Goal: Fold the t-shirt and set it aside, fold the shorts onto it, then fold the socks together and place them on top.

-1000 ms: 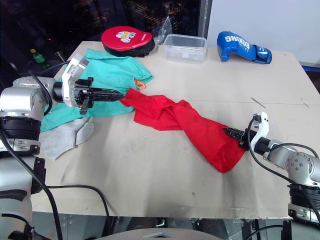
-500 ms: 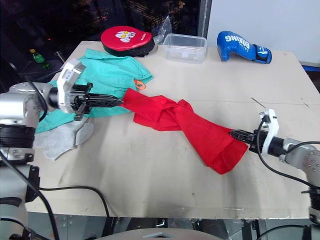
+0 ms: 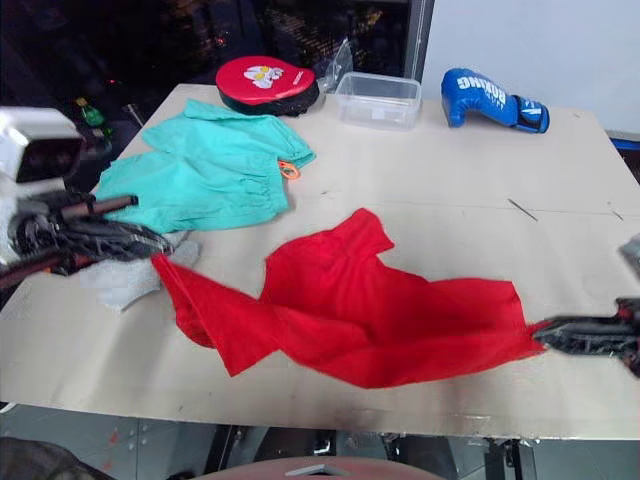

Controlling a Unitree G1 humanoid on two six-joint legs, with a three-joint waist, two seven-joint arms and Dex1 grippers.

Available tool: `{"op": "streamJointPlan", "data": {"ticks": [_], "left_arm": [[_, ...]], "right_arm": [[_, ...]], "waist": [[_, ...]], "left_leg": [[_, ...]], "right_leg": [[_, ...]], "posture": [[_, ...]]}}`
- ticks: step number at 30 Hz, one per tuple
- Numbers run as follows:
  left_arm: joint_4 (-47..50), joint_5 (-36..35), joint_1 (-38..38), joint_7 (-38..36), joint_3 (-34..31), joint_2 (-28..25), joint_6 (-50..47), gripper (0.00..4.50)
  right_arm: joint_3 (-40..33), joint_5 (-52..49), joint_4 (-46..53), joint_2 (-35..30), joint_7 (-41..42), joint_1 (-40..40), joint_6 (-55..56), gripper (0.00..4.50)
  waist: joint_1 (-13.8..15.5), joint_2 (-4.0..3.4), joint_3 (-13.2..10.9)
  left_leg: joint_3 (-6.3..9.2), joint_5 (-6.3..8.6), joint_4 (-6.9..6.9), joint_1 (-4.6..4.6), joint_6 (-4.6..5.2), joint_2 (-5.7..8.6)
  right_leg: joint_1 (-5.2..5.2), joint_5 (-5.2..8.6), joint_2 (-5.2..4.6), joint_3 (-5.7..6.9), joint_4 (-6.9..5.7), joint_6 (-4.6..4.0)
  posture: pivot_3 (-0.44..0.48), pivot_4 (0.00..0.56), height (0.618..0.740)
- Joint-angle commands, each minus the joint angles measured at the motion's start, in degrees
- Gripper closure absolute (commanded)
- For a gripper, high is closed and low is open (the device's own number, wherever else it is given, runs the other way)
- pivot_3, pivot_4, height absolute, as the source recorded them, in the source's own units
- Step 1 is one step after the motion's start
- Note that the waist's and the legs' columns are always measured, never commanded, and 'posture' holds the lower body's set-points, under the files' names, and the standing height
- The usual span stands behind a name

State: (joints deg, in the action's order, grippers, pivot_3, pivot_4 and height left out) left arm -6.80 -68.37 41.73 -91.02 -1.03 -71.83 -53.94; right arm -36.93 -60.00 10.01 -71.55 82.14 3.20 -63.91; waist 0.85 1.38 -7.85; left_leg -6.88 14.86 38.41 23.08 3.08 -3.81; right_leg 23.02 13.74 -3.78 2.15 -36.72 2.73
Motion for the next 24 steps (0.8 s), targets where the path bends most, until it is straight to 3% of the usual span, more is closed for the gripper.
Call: {"op": "streamJointPlan", "data": {"ticks": [1,4,9,11,15,19,21,24], "left_arm": [[-15.1,15.42,14.24,6.06,3.73,10.12,10.4,4.5],[-30.46,26.63,27.01,10.97,4.82,19.2,21.89,4.5],[-58.12,44.67,46.58,33.67,4.79,30.66,50.03,4.5],[-63.69,47.38,52.18,43.48,2.32,32.67,56.21,4.5],[-68.63,45.04,65.73,56.1,-7.91,32.7,59.44,4.5],[-69.25,46.3,73.44,58.45,-12.97,31.11,60.04,4.5],[-68.67,47.94,74.06,53.49,-12.84,30.52,58.92,4.5],[-67.62,50.42,70.37,44.22,-11.43,30.13,56.09,4.5]], "right_arm": [[10.35,6.04,-10.66,1.55,-9.47,-20.08,6.7,4.4],[20.09,17.62,-23.94,6.69,-16.17,-39.29,16.77,4.4],[30.08,39.11,-56.72,18.07,-28.76,-68.3,47.41,4.4],[30.7,43.28,-65.97,20.74,-33.19,-75.58,57.12,4.4],[29.56,49.15,-77.79,23.61,-48.45,-87.42,74.86,4.4],[27.05,49.9,-81.83,23.97,-52.64,-94.21,82.05,4.4],[26.95,50.64,-82.57,23.96,-50.24,-94.2,82.77,4.4],[25.64,50.3,-82.95,24.39,-45.78,-91.22,82.01,4.4]], "waist": [[-0.01,-0.03,-0.11],[-0.12,0.04,-0.11],[-0.81,0.16,-0.17],[-1.16,0.16,-0.18],[-1.82,0.21,-0.25],[-1.85,0.15,-0.23],[-1.85,0.14,-0.23],[-1.84,0.05,-0.29]], "left_leg": [[0.03,0.0,-0.01,-0.25,0.0,0.09],[0.19,-0.01,-0.03,-0.16,0.01,0.35],[-0.12,-0.18,-0.02,0.84,-0.23,0.52],[-0.33,-0.13,-0.17,0.82,-0.18,0.56],[-0.46,-0.13,-0.75,1.03,-0.21,0.61],[-0.61,-0.13,-1.15,1.24,-0.23,0.65],[-0.66,-0.14,-1.19,1.23,-0.24,0.63],[-0.75,-0.13,-1.19,0.54,-0.25,0.57]], "right_leg": [[-0.25,0.02,0.01,-0.01,0.01,-0.03],[-0.22,-0.03,0.02,-0.19,0.0,-0.11],[0.72,-0.2,0.02,-0.41,0.1,0.18],[0.75,-0.16,-0.06,-0.42,0.1,0.31],[1.25,-0.07,-0.28,-0.17,0.16,0.46],[1.56,-0.07,-0.4,0.12,0.24,0.47],[1.54,-0.06,-0.4,0.16,0.32,0.48],[0.58,0.06,-0.38,0.22,0.81,0.61]], "posture": [[0.0,0.15,0.74],[0.0,0.15,0.74],[0.0,0.15,0.74],[0.0,0.15,0.74],[0.0,0.15,0.74],[0.0,0.15,0.74],[0.0,0.15,0.74],[0.0,0.15,0.74]]}}
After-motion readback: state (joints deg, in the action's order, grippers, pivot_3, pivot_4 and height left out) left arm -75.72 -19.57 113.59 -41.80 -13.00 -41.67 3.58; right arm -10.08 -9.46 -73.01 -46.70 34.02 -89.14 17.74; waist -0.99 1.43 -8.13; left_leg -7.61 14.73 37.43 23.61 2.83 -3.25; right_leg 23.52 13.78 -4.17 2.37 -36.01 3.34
